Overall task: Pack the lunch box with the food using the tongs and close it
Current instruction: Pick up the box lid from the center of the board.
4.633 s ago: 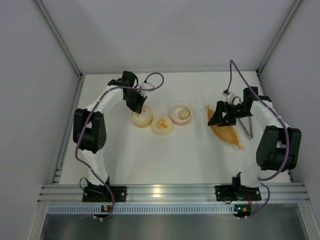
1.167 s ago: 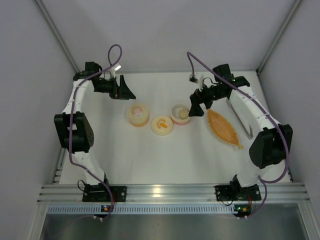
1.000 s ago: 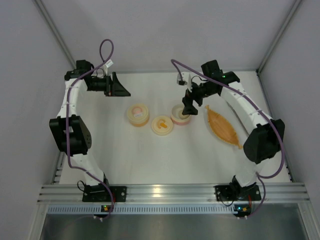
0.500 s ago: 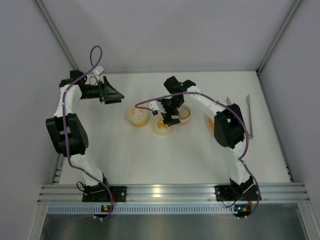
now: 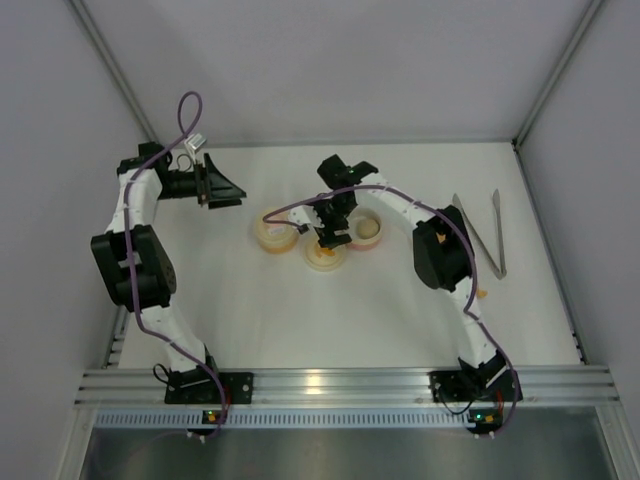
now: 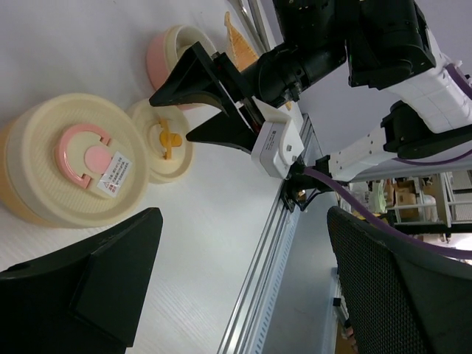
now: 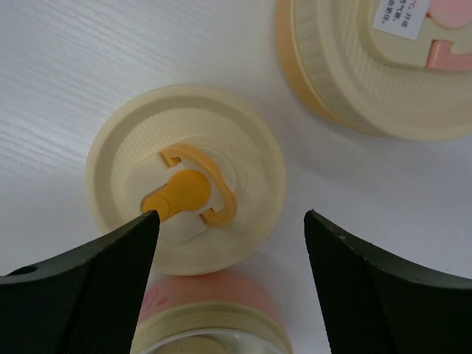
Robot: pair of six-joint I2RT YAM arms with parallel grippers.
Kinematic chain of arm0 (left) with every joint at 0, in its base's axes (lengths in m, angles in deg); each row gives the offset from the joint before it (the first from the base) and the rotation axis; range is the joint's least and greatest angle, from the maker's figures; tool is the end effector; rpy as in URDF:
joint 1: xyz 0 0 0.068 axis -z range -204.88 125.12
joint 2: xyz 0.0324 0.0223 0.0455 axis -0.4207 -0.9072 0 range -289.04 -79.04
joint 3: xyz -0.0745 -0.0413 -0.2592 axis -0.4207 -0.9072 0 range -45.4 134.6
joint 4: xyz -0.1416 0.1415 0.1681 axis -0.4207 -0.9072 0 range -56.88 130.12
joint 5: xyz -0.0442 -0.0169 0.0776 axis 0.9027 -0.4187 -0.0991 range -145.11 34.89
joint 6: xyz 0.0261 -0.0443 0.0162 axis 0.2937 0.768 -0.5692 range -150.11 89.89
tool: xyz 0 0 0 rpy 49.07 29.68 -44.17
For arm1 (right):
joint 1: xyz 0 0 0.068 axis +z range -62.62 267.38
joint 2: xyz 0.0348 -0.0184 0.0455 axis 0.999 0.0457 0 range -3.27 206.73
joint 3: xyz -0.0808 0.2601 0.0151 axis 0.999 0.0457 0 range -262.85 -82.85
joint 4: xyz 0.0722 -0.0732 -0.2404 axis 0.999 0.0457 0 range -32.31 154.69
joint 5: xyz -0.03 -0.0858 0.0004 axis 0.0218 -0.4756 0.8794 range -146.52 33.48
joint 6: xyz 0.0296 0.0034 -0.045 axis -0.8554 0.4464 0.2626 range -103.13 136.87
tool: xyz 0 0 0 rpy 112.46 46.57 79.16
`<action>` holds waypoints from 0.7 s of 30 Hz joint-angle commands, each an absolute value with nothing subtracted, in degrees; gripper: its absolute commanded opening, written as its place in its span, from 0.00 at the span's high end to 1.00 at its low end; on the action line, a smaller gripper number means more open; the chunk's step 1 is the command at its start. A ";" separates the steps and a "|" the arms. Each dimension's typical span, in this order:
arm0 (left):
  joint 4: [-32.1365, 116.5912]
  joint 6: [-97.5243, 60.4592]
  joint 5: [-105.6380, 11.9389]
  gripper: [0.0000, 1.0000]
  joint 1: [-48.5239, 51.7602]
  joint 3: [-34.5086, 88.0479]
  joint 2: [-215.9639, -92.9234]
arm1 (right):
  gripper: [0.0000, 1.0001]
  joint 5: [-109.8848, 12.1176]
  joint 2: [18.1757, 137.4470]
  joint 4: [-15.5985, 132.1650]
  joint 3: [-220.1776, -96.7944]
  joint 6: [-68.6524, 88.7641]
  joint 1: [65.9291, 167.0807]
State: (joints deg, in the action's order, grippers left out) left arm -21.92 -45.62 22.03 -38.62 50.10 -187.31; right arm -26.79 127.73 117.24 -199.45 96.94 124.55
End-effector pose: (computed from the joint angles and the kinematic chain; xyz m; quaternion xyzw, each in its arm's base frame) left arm 0.3739 0.0556 0.2896 0.0943 0.7736 -0.5719 0.2560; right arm 0.3673 0.3007 0.2090 -0.8357 0.4678 0.1871 0.2184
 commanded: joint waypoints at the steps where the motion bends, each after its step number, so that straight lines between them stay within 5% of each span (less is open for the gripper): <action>1: -23.94 -49.01 24.78 0.02 -38.68 51.90 -188.02 | 0.22 -24.80 129.44 117.80 -202.38 99.49 126.84; 21: -34.06 -58.59 25.22 0.02 -39.38 53.92 -190.31 | 0.70 -29.28 132.44 128.35 -204.50 98.17 128.95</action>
State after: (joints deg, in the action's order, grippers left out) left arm -31.75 -54.91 22.01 -38.77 51.59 -190.21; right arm -29.32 133.30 123.53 -204.67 97.69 127.41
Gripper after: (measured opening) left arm 0.983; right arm 0.316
